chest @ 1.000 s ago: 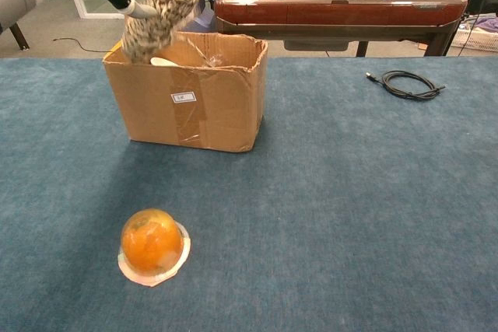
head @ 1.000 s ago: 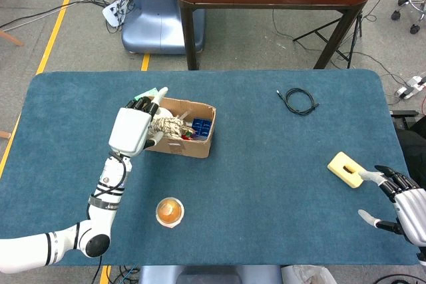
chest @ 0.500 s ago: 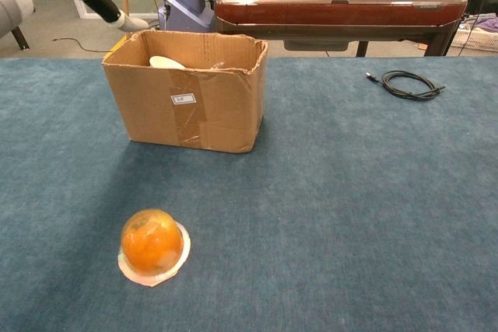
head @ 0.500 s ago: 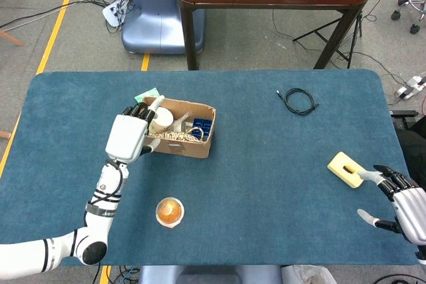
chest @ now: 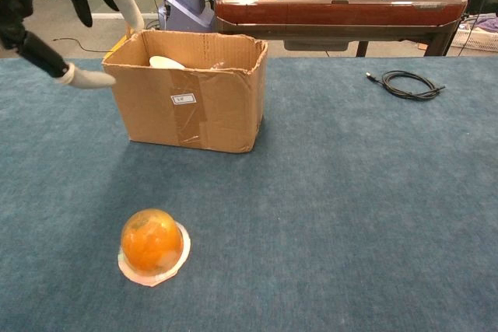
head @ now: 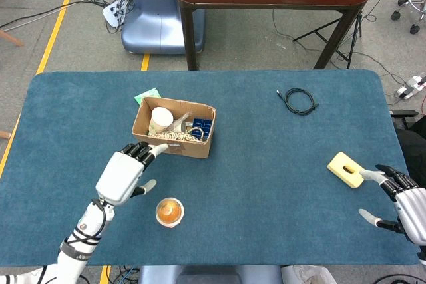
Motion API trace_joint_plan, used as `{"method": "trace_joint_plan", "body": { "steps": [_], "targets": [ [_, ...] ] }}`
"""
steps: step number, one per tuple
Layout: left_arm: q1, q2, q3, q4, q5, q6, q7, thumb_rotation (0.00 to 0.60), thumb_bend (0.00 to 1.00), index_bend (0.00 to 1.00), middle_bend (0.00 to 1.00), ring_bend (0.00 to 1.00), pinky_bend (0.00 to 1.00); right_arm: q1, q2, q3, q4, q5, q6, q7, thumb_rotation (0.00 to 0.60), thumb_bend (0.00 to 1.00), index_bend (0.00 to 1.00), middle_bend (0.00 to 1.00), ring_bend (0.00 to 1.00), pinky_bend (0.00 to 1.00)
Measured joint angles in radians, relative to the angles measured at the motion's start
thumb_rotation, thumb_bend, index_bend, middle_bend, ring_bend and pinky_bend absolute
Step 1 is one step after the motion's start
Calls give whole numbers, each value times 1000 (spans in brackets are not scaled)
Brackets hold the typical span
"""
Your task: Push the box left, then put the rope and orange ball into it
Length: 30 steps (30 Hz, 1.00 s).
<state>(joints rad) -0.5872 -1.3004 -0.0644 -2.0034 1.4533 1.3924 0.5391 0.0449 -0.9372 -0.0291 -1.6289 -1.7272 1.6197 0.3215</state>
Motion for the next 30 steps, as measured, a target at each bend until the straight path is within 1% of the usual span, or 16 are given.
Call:
{"method": "trace_joint_plan", "body": {
  "steps": [6,9,13,16,19,22,25,27,30],
  "targets": [
    [49,52,88,-60,91,-15,-15,600,132,243,310,251,342,-9,12,2,0,12,11,16,600,143,263,333,169,277],
    [61,78,126,-74,123,-45,-15,600,132,246,276,221,323,-16,22,2,1,21,17,22,600,143,263,333,169,277],
    [61,104,160,-72,159,-104,-12,600,131,246,218,188,309,-26,31,6,-1,40,25,22,600,143,262,333,169,277],
    [57,113,182,-50,190,-157,0,600,132,247,203,183,306,-35,44,5,-6,52,25,17,600,143,262,333,169,277],
    [55,102,193,-15,204,-194,9,600,132,243,193,179,306,-44,59,2,-14,62,23,15,600,143,262,333,169,277],
    [55,73,194,23,209,-215,19,600,132,228,177,163,294,-53,70,1,-20,75,24,16,600,143,262,333,169,277],
    [50,50,190,66,209,-248,42,600,132,206,141,120,255,-61,81,1,-24,86,24,19,600,144,262,333,169,277],
    [42,32,184,92,204,-281,57,600,132,180,134,111,249,-66,87,2,-25,95,25,21,600,147,263,333,169,277],
    [31,-2,170,125,188,-312,66,600,132,170,134,111,249,-72,94,5,-27,111,25,19,600,156,263,334,169,277]
  ]
}}
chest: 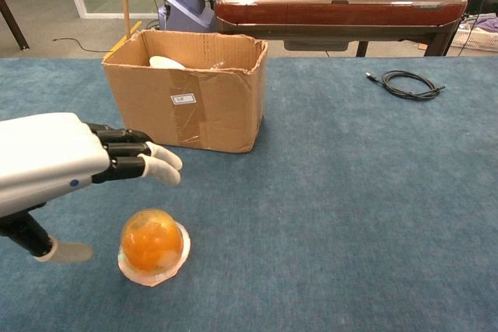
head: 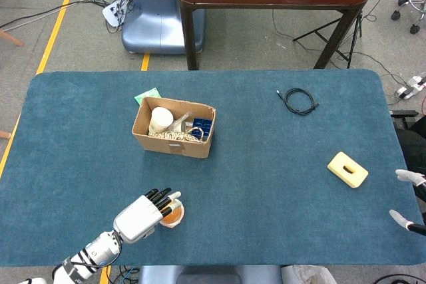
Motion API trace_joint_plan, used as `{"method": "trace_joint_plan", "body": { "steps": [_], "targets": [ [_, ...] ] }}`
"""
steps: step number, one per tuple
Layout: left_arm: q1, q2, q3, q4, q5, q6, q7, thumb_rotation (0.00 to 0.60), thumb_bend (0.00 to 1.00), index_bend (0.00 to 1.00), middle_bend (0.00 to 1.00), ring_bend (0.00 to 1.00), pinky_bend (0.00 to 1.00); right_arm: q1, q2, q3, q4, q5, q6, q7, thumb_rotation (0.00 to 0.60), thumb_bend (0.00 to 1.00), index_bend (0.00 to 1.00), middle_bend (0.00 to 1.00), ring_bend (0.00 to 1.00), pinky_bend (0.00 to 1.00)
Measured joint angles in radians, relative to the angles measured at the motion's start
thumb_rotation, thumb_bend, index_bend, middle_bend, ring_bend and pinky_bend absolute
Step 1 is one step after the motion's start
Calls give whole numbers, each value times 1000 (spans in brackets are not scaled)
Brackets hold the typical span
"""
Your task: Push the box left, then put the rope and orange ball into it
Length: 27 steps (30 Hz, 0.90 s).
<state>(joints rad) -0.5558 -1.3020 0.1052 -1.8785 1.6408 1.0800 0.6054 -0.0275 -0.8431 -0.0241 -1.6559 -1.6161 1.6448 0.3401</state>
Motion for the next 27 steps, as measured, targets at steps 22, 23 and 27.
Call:
{"method": "trace_joint_plan", "body": {
  "steps": [22,23,27],
  "targets": [
    [-50,-86,-41,121,-102,-134,-77,600,131,266,134,115,250,-47,41,5,20,16,31,85,600,174,262,338,169,277],
    [-52,-89,-42,125,-105,-137,-78,600,131,266,134,116,249,-48,41,5,21,16,33,88,600,174,262,338,169,277],
    [-59,-105,-44,139,-114,-149,-76,600,131,265,133,116,249,-54,41,9,27,17,39,99,600,174,263,338,169,277]
  ]
}}
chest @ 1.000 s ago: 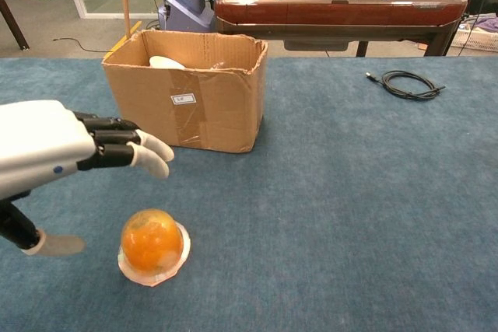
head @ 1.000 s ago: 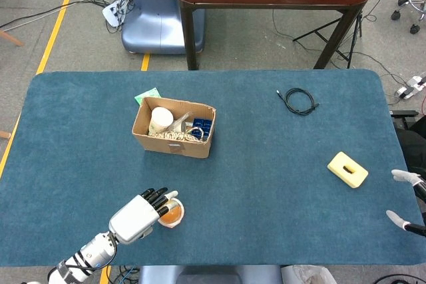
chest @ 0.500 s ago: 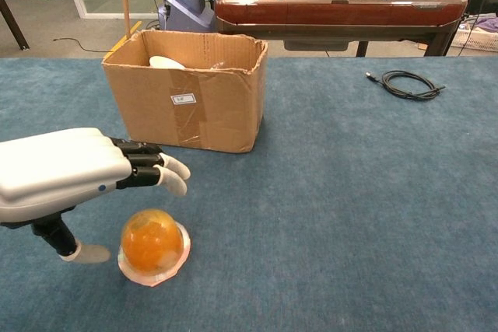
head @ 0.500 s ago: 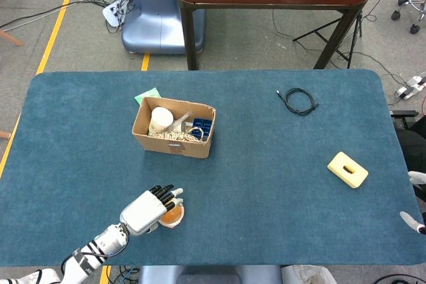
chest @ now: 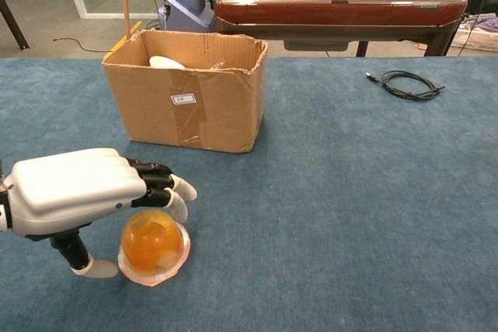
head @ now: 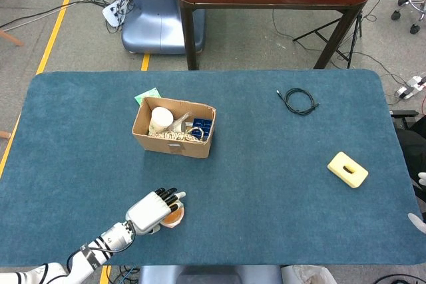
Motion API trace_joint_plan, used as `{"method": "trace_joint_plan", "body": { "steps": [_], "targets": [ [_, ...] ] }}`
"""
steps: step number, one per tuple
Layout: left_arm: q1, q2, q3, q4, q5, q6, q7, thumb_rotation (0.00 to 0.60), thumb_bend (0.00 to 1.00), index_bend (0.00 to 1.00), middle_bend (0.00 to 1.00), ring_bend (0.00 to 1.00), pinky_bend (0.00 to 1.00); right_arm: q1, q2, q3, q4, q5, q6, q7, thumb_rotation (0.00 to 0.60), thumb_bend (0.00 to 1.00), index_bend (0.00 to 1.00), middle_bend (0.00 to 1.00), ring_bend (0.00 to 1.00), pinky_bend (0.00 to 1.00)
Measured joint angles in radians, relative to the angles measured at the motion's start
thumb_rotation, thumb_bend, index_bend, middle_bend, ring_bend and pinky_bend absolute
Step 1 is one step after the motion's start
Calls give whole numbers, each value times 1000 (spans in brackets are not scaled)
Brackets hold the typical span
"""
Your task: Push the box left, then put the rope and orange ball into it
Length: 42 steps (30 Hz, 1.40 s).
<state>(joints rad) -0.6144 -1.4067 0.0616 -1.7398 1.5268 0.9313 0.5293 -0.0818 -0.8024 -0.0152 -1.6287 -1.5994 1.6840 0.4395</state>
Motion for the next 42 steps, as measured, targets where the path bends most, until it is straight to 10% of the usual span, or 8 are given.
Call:
{"method": "trace_joint_plan", "body": {
  "steps": [16,42],
  "targets": [
    [-16,-51,-8,46,-83,-37,86,600,131,338,195,131,249,-7,-2,8,2,-1,1,6,600,174,262,338,169,277],
    [-2,5,-16,-23,-131,24,68,600,131,615,623,301,396,2,-5,19,-21,8,-31,-27,600,174,263,342,170,277]
  ]
}}
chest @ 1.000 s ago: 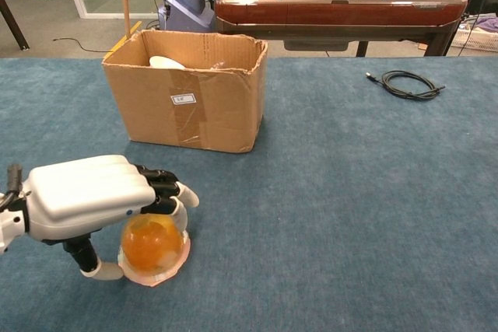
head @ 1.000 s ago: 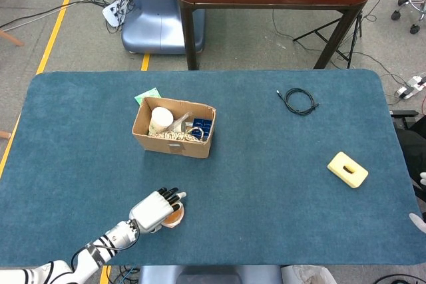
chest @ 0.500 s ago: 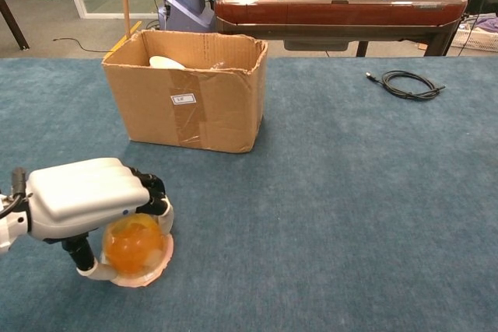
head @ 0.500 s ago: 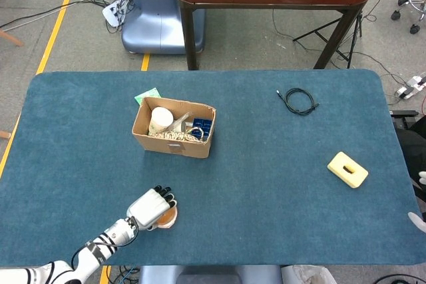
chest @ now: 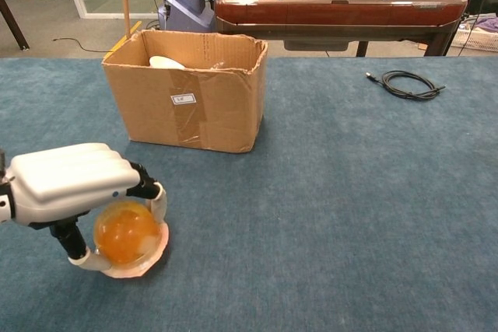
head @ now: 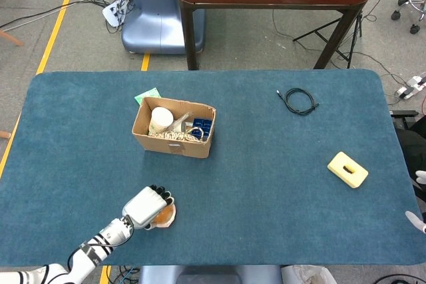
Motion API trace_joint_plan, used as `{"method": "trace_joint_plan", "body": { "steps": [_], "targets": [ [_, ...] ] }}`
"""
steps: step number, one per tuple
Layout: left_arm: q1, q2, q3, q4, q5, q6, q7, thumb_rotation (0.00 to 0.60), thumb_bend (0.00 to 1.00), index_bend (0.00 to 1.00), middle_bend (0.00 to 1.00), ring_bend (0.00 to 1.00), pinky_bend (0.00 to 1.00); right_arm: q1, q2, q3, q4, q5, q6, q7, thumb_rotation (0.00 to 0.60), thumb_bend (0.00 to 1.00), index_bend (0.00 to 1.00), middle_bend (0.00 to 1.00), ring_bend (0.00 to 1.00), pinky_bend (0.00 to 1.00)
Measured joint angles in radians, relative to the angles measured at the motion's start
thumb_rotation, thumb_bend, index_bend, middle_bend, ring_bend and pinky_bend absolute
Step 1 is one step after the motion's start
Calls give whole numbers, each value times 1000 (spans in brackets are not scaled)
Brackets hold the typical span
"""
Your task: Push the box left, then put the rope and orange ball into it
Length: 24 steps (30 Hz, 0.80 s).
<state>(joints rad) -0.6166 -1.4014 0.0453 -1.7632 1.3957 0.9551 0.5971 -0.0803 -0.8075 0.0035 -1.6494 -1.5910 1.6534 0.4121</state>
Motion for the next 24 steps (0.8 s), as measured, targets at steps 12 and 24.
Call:
{"method": "trace_joint_plan", "body": {
  "steps": [12,24],
  "targets": [
    [18,104,-88,-113,24,154,-3,600,132,650,662,350,465,8,-2,1,-11,-2,-17,-21,600,174,262,342,170,277],
    [-8,147,-261,-216,-58,253,36,600,131,647,670,359,502,21,-4,2,-27,4,-47,-55,600,174,263,343,171,277]
  ]
}}
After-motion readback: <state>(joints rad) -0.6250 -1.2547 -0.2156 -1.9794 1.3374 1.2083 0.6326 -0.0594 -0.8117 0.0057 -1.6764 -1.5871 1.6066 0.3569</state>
